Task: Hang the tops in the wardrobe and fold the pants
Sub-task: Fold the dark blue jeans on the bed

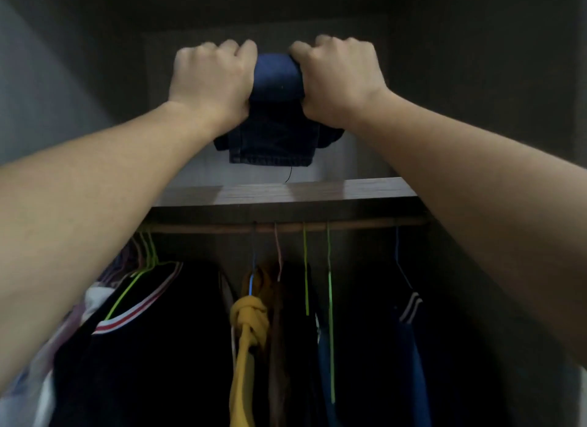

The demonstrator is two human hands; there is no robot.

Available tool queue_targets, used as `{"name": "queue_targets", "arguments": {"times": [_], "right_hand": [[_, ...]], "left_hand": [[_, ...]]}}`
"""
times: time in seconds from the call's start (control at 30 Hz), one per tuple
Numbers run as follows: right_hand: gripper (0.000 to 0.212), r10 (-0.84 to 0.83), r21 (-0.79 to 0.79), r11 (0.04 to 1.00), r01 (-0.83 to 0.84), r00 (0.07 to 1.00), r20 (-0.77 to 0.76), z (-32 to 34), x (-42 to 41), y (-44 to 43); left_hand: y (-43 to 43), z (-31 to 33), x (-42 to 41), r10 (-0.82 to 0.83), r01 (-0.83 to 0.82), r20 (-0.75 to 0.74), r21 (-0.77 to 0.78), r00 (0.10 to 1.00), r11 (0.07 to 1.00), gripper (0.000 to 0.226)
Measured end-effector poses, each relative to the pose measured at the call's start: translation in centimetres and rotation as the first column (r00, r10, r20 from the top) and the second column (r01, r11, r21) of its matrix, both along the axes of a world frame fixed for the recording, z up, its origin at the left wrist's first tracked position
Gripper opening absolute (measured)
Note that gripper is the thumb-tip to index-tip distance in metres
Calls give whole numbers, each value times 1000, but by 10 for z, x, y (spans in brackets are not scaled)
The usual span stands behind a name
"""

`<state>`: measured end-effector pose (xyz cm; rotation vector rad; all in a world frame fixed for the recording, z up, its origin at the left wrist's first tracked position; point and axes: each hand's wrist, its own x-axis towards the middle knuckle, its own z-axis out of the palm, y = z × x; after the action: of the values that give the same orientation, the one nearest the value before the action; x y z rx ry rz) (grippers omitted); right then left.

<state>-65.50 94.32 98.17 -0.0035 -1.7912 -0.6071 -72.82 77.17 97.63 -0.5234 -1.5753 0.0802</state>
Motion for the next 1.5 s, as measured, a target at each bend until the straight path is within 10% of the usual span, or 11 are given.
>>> {"name": "queue_targets", "arguments": {"times": [0.4, 0.53, 0.8, 0.97, 1.2, 1.5], "right_hand": [[38, -255, 57, 967, 250, 960, 114, 16, -134, 41], [38, -296, 19, 951, 310, 885, 359, -6, -137, 43], [54, -180, -20, 965, 260, 721, 670, -34, -106, 48], [71, -104, -72, 973, 217, 701, 705, -25, -94, 46], [47, -229, 28, 965, 260, 789, 569, -26, -109, 37], [48, -157, -90, 936, 341, 632, 759, -35, -137, 51]], "left_hand": [[57, 15, -165, -130, 138, 83, -85, 988, 987, 47], [61, -1, -171, -46, 130, 276, -297, 960, 946, 38], [57, -20, -136, 174, 186, 546, -540, 819, 821, 34], [35, -8, -119, 141, 346, 840, -361, 524, 866, 52], [35, -9, -136, 146, 179, 612, -438, 777, 881, 14], [57, -22, -166, 171, 197, 701, -412, 692, 889, 11]]}}
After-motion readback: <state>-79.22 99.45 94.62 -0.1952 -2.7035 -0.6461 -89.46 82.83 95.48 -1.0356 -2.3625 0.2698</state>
